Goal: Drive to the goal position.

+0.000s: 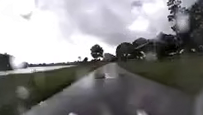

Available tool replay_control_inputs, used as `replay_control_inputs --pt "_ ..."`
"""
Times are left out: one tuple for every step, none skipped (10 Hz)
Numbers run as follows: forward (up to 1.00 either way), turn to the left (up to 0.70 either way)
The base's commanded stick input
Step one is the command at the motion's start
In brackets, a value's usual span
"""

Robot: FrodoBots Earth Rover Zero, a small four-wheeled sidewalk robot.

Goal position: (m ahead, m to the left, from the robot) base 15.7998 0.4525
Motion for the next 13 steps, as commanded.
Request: replay_control_inputs --pt "1.00 0.00" --pt "1.00 0.00" --pt "1.00 0.00" --pt "1.00 0.00" --pt "1.00 0.00" --pt "1.00 0.00" --pt "1.00 0.00" --pt "1.00 0.00" --pt "1.00 0.00" --pt "1.00 0.00" --pt "1.00 0.00" --pt "1.00 0.00" --pt "1.00 -0.01"
